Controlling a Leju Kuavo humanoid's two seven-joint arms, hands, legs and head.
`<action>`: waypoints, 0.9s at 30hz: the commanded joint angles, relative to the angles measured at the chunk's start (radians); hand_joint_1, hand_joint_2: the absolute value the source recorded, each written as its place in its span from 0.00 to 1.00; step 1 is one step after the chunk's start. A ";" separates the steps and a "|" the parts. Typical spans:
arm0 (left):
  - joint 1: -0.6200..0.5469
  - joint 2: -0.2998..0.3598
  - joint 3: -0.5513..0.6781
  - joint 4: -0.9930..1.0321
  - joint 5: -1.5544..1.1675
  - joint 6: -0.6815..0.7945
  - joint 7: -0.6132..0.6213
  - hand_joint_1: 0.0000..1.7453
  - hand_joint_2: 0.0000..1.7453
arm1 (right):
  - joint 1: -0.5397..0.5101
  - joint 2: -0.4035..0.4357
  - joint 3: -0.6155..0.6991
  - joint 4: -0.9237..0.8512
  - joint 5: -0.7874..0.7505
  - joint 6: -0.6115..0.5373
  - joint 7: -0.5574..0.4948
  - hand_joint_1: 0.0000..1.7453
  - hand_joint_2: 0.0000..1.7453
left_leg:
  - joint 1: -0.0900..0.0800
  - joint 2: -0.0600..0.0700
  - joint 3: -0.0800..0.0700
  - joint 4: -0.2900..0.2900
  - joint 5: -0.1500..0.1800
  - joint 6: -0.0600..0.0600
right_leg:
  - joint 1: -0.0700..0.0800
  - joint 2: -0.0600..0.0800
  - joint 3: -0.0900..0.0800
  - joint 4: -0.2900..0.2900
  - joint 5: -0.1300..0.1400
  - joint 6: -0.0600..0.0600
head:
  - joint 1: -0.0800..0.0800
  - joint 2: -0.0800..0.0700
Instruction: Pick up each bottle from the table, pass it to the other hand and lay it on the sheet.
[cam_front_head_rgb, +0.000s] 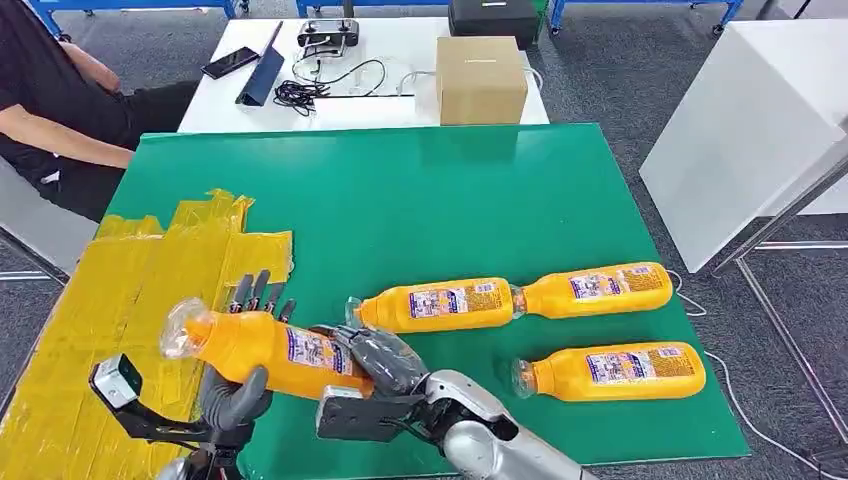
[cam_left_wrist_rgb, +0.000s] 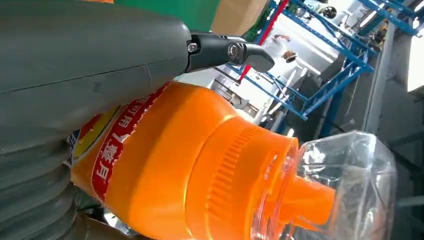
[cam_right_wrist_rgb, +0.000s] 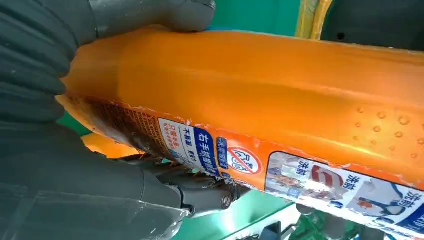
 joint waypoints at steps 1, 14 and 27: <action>-0.051 0.029 -0.043 0.086 -0.013 -0.035 0.000 0.91 1.00 | -0.055 -0.010 0.083 0.081 -0.003 0.014 0.003 1.00 1.00 | 0.000 0.000 0.001 -0.001 0.000 0.000 | 0.000 -0.001 0.002 -0.001 0.000 0.000 | 0.000 0.000; -0.057 0.024 -0.029 0.102 -0.016 -0.055 -0.004 1.00 1.00 | -0.059 -0.005 0.080 0.100 -0.009 0.017 0.005 1.00 1.00 | 0.000 0.001 0.002 -0.001 0.000 -0.001 | 0.000 0.000 0.003 -0.002 0.000 0.000 | 0.000 0.000; -0.050 0.017 0.013 0.094 -0.009 -0.049 -0.011 1.00 1.00 | -0.025 -0.007 0.038 0.067 0.049 -0.070 -0.016 0.09 1.00 | 0.000 0.000 0.001 -0.001 0.000 -0.001 | 0.000 -0.001 0.002 -0.001 0.000 0.000 | 0.000 0.000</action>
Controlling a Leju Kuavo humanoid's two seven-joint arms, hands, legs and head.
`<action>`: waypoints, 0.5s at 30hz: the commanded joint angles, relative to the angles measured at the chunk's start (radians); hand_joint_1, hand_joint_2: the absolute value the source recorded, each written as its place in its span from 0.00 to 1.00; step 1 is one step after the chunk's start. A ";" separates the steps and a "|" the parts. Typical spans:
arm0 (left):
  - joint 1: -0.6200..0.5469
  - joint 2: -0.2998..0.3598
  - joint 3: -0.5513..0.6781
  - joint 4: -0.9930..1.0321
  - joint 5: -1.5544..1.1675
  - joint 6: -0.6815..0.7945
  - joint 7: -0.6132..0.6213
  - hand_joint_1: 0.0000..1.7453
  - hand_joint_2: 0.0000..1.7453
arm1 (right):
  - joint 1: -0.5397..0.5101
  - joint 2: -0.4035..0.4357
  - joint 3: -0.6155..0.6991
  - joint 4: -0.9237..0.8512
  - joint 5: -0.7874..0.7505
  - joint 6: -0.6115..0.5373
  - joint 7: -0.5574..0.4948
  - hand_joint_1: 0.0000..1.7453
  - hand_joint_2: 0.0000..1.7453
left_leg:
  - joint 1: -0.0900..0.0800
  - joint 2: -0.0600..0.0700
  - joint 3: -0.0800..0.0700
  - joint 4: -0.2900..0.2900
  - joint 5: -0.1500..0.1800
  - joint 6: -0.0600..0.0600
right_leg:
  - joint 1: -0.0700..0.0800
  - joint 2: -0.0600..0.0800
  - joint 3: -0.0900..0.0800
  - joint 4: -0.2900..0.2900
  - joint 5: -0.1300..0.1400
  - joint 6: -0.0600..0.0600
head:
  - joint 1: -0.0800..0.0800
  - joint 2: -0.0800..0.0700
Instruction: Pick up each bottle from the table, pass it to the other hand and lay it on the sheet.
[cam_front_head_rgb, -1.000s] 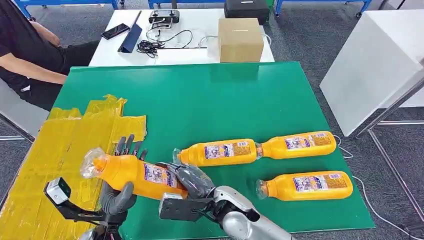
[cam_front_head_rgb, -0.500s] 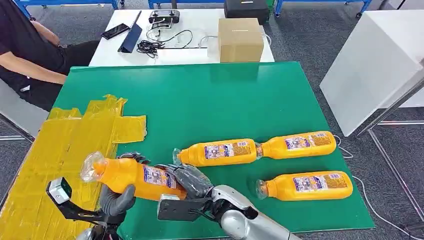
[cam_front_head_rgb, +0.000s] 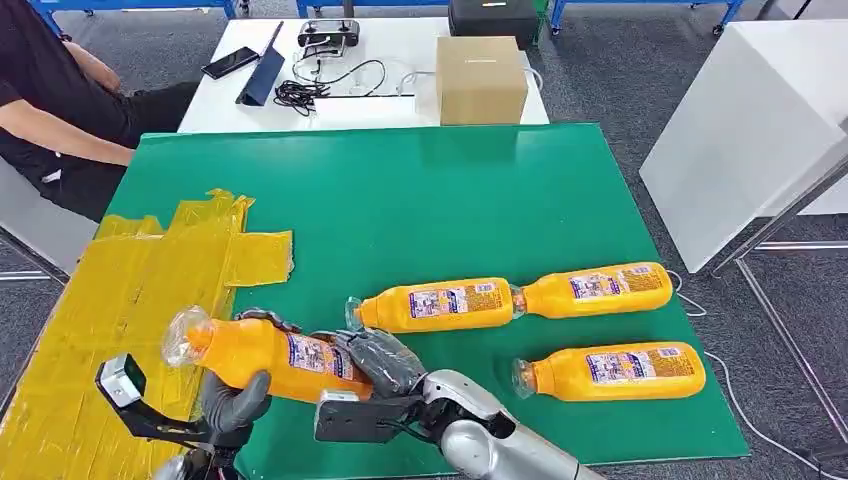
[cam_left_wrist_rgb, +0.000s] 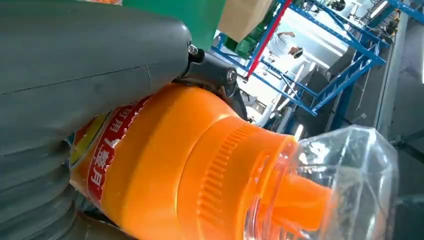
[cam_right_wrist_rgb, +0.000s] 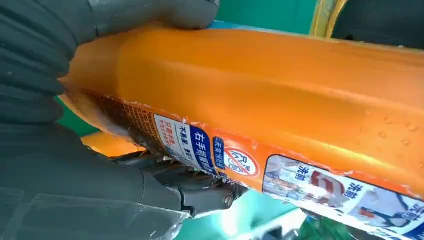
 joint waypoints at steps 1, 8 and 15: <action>-0.027 -0.009 0.011 0.030 -0.019 0.032 -0.003 1.00 1.00 | 0.011 -0.005 -0.007 0.007 0.041 -0.062 -0.014 0.00 1.00 | 0.000 0.000 0.001 -0.001 0.000 0.000 | 0.000 -0.001 0.002 -0.001 0.000 0.000 | 0.000 0.000; -0.042 0.032 0.113 -0.137 -0.547 0.545 -0.132 1.00 1.00 | 0.295 -0.073 -0.252 -0.257 0.130 -0.357 -0.092 0.00 0.00 | 0.002 -0.005 0.001 0.000 -0.001 -0.001 | 0.002 -0.006 0.004 -0.002 -0.002 0.000 | 0.001 0.000; -0.066 0.106 0.109 -0.205 -1.170 0.909 -0.070 1.00 1.00 | 0.405 -0.065 -0.372 -0.320 0.169 -0.345 -0.086 0.00 0.00 | 0.000 -0.002 -0.002 0.000 0.000 0.000 | 0.000 -0.002 -0.001 0.000 0.000 0.000 | 0.001 0.000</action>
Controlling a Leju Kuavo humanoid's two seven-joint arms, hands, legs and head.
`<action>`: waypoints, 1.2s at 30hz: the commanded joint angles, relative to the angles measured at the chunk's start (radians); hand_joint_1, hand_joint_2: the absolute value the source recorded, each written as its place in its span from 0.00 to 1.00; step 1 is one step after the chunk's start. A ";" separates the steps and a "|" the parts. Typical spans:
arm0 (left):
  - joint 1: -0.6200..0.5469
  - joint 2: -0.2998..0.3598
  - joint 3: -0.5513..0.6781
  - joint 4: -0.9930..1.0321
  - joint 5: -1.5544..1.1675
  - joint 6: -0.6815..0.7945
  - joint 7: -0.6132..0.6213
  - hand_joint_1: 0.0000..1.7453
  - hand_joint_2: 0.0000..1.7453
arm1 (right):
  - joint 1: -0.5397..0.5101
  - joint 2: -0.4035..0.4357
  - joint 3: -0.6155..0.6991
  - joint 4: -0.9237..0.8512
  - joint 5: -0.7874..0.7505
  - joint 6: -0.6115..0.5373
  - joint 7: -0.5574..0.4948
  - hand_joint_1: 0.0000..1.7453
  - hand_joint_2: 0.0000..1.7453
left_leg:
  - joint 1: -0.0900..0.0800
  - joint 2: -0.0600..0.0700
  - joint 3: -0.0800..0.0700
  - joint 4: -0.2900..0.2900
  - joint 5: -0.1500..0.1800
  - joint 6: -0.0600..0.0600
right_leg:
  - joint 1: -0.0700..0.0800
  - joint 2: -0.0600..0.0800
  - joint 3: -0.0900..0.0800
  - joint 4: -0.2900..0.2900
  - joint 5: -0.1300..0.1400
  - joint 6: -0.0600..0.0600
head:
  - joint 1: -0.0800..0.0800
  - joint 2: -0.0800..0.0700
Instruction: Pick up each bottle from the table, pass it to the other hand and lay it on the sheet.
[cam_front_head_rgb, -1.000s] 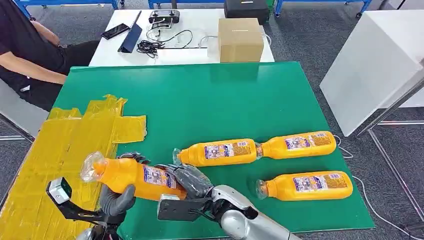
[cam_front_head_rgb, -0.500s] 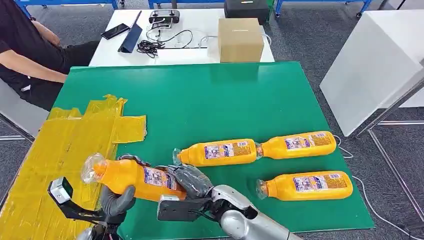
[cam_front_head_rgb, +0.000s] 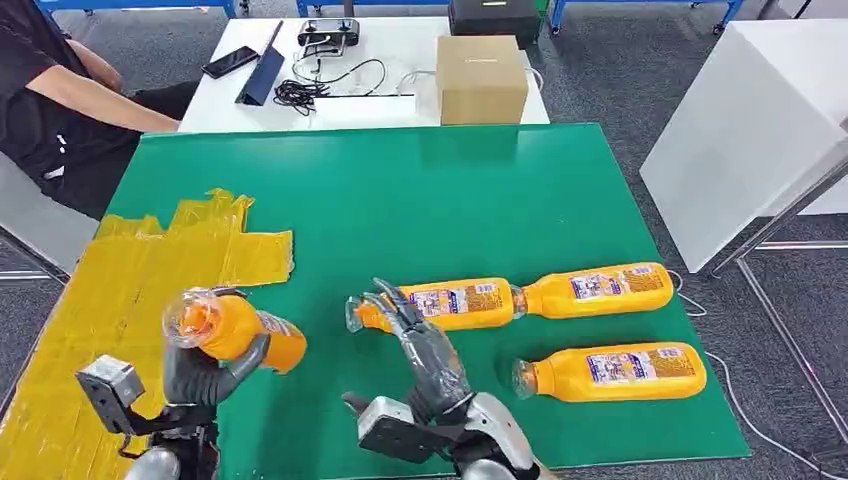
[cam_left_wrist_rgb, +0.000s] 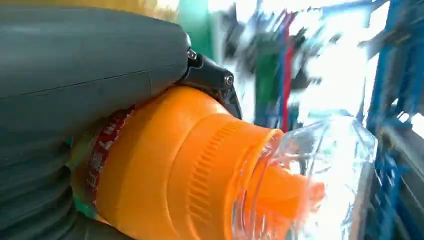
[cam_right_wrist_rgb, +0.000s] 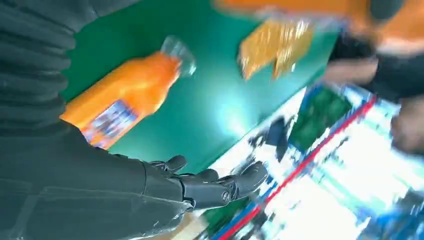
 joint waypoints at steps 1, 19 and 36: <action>-0.060 0.099 0.015 -0.078 -0.588 0.315 0.104 1.00 1.00 | 0.153 -0.026 -0.189 -0.127 0.023 0.021 0.002 0.00 0.00 | 0.001 -0.002 0.000 0.000 0.000 -0.001 | 0.001 -0.003 0.002 0.000 -0.001 0.000 | 0.000 0.000; -0.212 0.175 -0.193 0.348 -1.087 0.206 0.373 1.00 1.00 | 0.064 0.006 -0.165 -0.065 -0.014 0.108 0.021 0.00 0.00 | -0.001 0.000 0.003 -0.002 0.001 0.000 | -0.001 -0.001 0.003 -0.001 0.000 0.000 | 0.000 0.000; -0.256 0.188 -0.154 0.543 -1.114 0.172 0.431 1.00 1.00 | 0.040 0.014 -0.155 -0.039 -0.001 0.143 0.045 0.00 0.00 | 0.000 0.002 0.004 -0.002 0.000 -0.001 | 0.000 0.002 0.003 -0.002 0.001 0.000 | 0.000 0.000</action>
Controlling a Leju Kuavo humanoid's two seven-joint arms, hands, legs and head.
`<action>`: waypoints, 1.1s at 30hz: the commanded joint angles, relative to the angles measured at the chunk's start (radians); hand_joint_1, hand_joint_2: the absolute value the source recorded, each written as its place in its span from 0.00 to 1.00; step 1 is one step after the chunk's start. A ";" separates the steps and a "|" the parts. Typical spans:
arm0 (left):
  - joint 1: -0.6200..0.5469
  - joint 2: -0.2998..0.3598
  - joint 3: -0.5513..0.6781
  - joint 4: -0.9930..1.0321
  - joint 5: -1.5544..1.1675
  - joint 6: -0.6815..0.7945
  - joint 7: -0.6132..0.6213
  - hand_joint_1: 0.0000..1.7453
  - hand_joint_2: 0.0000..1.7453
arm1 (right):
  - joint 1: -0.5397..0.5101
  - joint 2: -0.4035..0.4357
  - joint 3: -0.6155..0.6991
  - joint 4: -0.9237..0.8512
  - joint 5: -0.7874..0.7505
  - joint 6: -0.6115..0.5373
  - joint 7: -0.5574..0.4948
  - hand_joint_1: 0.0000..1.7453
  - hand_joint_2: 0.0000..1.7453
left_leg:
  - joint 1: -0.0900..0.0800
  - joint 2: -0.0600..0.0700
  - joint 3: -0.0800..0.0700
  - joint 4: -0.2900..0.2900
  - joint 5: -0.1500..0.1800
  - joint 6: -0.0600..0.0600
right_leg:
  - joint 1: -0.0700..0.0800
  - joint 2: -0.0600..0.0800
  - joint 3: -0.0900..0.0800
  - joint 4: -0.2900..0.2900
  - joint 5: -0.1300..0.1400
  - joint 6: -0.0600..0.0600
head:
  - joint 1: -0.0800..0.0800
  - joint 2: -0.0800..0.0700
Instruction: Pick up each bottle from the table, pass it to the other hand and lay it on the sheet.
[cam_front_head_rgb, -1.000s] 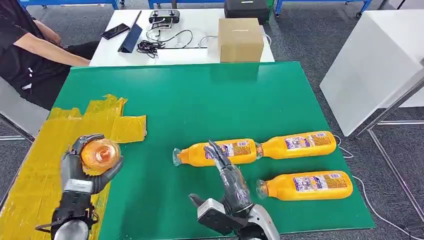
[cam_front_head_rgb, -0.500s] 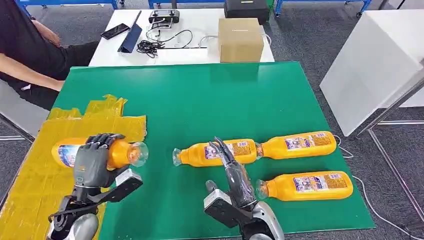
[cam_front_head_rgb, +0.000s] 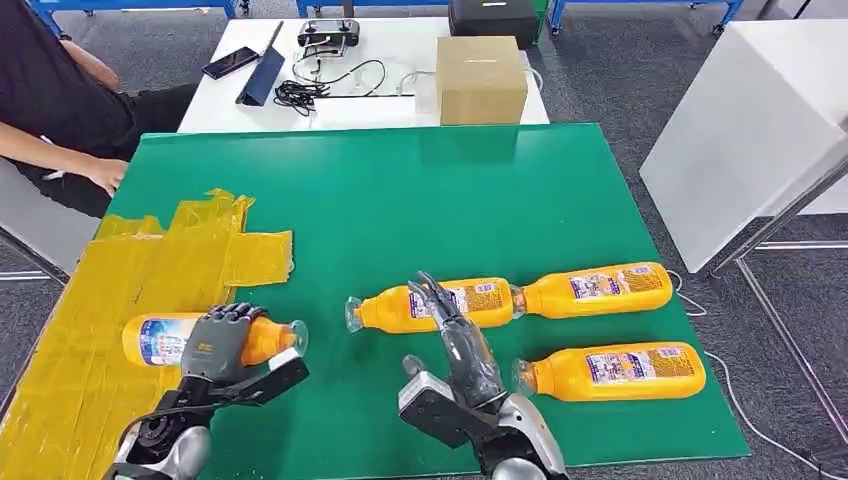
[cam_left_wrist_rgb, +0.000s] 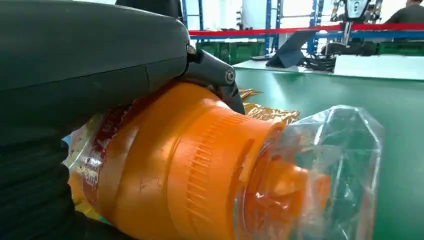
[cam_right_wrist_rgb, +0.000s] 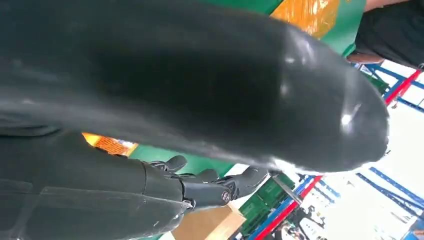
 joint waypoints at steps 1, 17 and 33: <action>-0.043 0.010 -0.012 0.124 0.004 -0.005 0.004 1.00 1.00 | -0.038 -0.001 0.005 0.060 -0.002 0.004 0.004 0.00 0.00 | 0.000 0.001 0.002 -0.001 0.000 -0.001 | 0.000 0.001 0.002 -0.001 0.000 0.000 | 0.000 0.000; -0.056 -0.017 0.142 0.216 -0.012 0.004 0.077 0.00 0.00 | -0.063 -0.001 0.013 0.098 0.126 -0.012 0.110 0.00 1.00 | 0.001 0.003 0.004 -0.002 0.000 -0.001 | 0.000 0.002 0.004 -0.002 0.001 0.000 | 0.000 0.000; 0.036 -0.054 0.166 -0.028 0.096 -0.013 0.025 0.00 0.00 | -0.054 0.017 -0.035 0.134 0.224 -0.021 0.196 0.00 1.00 | 0.001 0.002 0.003 -0.001 0.000 -0.001 | 0.001 0.002 0.003 -0.001 0.000 0.000 | 0.000 0.000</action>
